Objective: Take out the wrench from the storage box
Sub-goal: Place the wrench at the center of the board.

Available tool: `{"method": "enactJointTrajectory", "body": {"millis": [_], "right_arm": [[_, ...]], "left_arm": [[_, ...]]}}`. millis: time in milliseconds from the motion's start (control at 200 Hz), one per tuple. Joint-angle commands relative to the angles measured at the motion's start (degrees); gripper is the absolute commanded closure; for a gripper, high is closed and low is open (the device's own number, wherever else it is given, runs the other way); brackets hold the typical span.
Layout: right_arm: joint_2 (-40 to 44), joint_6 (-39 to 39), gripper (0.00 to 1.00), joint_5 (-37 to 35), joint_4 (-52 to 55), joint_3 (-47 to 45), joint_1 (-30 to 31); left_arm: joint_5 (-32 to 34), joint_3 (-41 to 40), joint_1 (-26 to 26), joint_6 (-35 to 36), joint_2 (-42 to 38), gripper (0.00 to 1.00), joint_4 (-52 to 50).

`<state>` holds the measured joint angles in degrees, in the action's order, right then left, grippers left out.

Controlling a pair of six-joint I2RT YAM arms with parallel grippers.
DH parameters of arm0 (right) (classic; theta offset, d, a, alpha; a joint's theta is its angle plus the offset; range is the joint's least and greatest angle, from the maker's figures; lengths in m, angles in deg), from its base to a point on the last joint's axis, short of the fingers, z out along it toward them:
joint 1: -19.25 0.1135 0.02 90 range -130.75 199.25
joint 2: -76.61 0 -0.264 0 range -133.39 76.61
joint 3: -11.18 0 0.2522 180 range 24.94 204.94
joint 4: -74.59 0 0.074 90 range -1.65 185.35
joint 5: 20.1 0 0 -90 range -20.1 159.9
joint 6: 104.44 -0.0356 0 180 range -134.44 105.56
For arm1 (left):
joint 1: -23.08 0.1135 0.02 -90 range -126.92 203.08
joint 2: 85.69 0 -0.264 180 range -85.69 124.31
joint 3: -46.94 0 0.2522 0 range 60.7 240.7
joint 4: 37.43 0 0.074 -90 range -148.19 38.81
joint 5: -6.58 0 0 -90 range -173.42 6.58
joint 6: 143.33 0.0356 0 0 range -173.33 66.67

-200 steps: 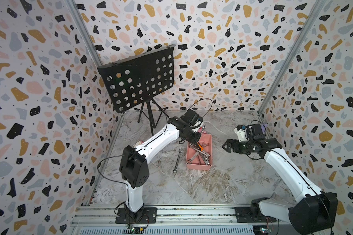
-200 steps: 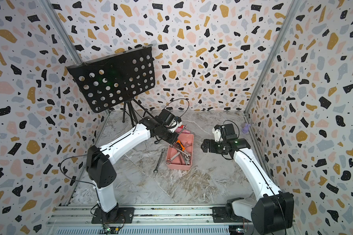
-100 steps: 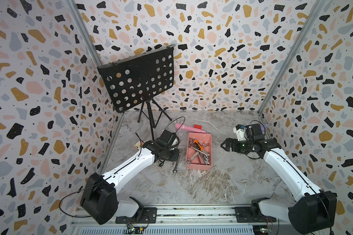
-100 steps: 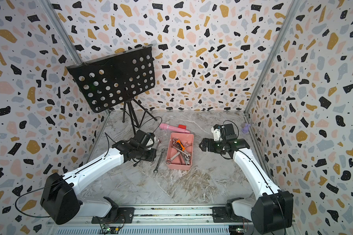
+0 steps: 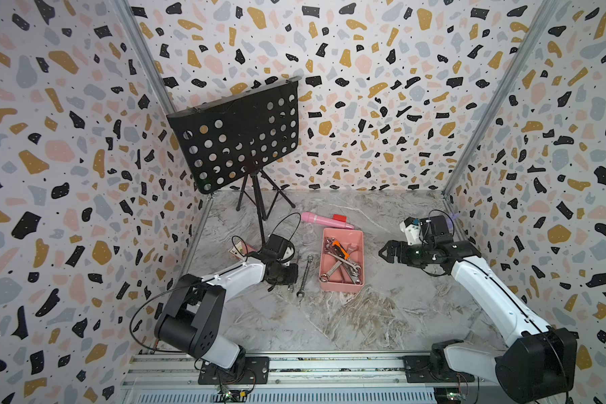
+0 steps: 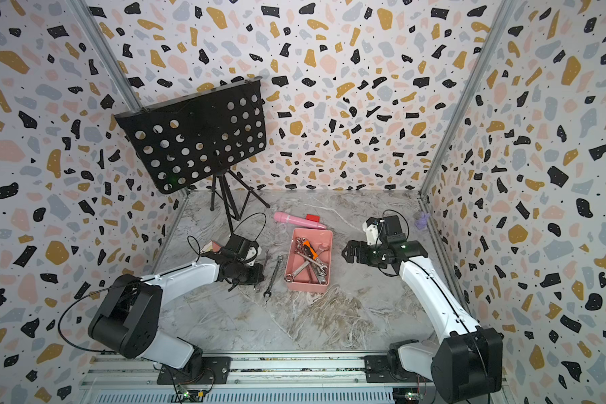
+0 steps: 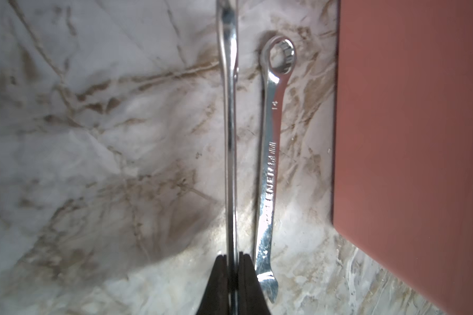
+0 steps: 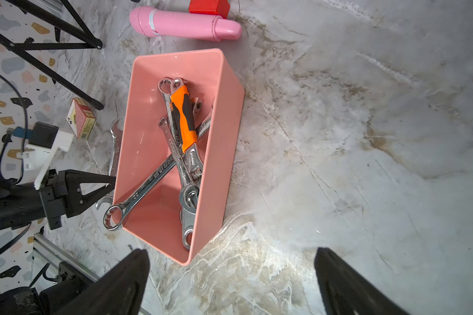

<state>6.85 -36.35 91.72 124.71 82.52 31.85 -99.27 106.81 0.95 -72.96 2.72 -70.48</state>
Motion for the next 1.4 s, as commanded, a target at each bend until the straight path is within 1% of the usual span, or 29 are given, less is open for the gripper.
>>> {"method": "enactJointTrajectory", "body": {"millis": [0,230,315,405,546,761,1016,1086,1196,1306,1392], "right_arm": [[1.6,-0.4,0.00,-0.2,0.0,-0.1,-0.2],[1.4,-0.7,0.00,-0.4,-0.2,-0.2,-0.2],[1.5,-0.5,0.00,-0.6,-0.1,-0.2,-0.2],[1.6,-0.4,0.00,-0.9,0.1,-0.3,-0.2],[1.4,-0.6,0.00,-0.8,0.0,-0.5,-0.2],[1.5,-0.8,0.00,-0.8,-0.1,-0.5,-0.2],[1.4,-0.7,0.00,-0.8,0.1,-0.4,-0.2],[1.5,-0.6,0.00,-0.9,0.3,-0.1,-0.2],[1.9,-0.2,0.00,-1.7,1.2,0.5,-0.2],[2.3,0.4,0.00,-2.4,2.1,1.3,-0.2],[2.4,0.7,0.00,-3.0,3.0,1.9,-0.2]], "left_arm": [[-1.5,-0.4,0.8,2.0,0.5,1.00,3.9],[-2.0,-1.1,1.6,1.4,4.5,1.00,4.3],[-1.3,-1.6,1.6,1.0,4.5,0.99,4.3],[-0.9,-1.6,1.6,0.7,4.1,0.96,3.8],[0.0,-1.4,1.9,1.0,4.3,0.85,2.1],[2.8,-0.8,1.9,1.2,3.7,0.76,0.2],[4.4,1.7,1.9,3.3,4.0,0.69,-2.8],[4.5,2.9,1.9,3.8,2.4,0.66,-4.3],[4.6,6.0,1.2,4.7,-2.7,0.60,-8.4],[5.4,11.2,-2.0,6.3,-7.4,0.55,-12.8],[5.9,16.0,-5.4,7.1,-8.7,0.53,-15.5]]}}
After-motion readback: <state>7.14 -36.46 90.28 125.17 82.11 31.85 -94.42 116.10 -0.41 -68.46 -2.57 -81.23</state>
